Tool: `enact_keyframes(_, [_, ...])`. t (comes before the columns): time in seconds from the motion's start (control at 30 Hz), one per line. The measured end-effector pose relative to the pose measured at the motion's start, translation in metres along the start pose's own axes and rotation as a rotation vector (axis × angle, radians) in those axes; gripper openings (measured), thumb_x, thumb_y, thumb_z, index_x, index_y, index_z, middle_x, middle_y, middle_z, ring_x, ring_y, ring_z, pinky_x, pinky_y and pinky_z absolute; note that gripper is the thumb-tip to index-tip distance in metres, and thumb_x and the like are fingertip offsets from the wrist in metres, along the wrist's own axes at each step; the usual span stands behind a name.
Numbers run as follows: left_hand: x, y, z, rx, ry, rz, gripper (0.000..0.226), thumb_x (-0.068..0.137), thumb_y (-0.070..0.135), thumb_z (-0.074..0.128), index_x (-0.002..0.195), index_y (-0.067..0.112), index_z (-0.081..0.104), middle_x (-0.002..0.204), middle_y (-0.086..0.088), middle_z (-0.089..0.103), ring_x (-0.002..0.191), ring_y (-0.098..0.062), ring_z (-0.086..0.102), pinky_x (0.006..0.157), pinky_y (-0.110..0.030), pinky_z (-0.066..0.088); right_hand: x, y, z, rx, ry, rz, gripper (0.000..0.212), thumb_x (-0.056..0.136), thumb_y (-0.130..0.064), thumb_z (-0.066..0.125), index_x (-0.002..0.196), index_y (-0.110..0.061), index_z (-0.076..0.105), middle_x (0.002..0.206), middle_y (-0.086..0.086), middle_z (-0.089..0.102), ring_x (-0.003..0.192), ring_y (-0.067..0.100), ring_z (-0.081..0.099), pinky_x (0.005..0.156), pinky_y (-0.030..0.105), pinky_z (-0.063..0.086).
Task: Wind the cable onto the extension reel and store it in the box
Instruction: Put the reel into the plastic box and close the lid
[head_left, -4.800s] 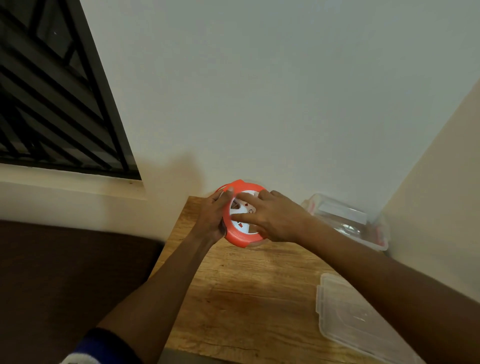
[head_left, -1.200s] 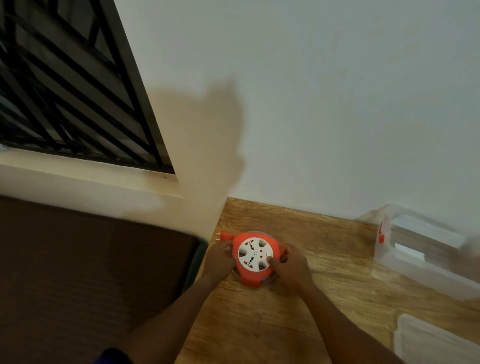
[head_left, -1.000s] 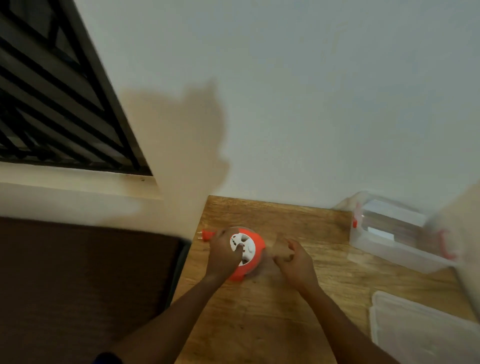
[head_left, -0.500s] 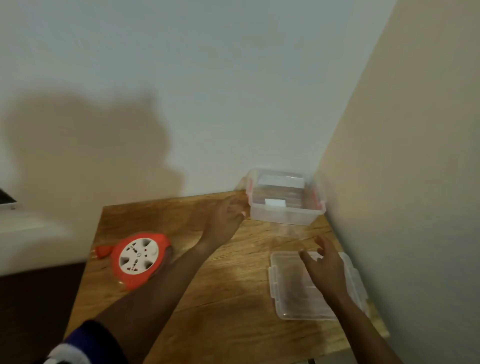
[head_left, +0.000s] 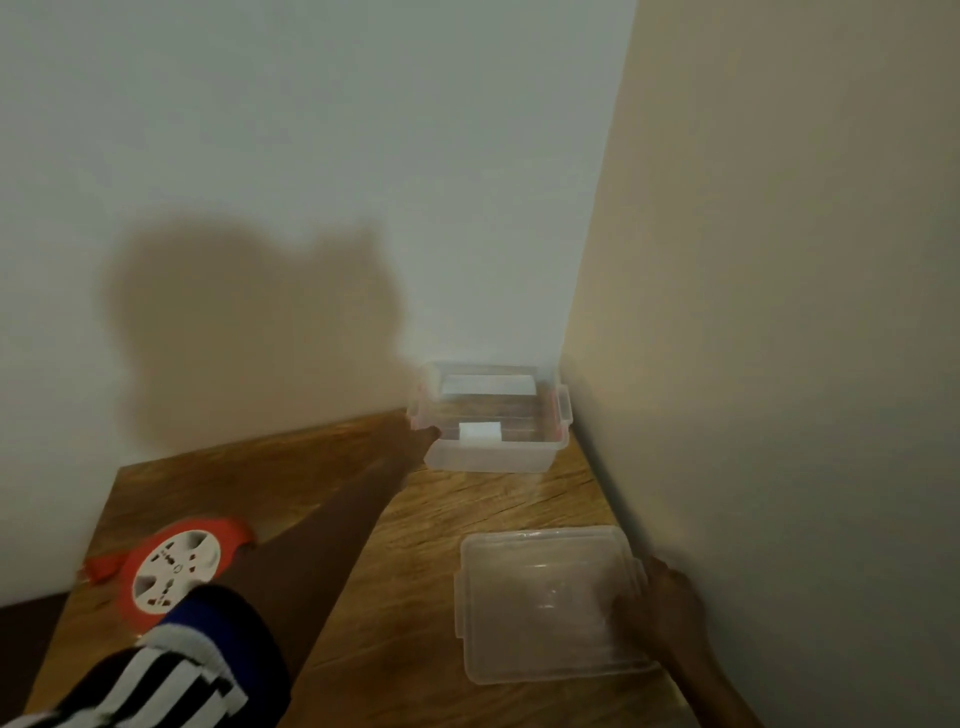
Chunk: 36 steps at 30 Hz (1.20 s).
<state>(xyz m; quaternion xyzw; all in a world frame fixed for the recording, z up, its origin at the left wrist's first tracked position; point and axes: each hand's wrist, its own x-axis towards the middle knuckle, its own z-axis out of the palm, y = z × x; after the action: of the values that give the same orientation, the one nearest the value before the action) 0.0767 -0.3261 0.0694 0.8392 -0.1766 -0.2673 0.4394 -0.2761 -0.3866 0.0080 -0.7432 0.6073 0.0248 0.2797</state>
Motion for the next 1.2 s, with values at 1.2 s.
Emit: enact_keyframes(1.2, [-0.047,-0.122,-0.165,-0.132,0.083,-0.093,0.027,0.095,0.009,0.069,0.118,-0.006,0.070,0.113,-0.023,0.072,0.097,-0.038,0.072,0.083,-0.047,0.063,-0.060,-0.124,0.080,1.263,-0.710,0.096,0.043,0.070,0.009,0.074,0.110,-0.003,0.066,0.107,0.029,0.067,0.090,0.041,0.066,0.076,0.050,0.058])
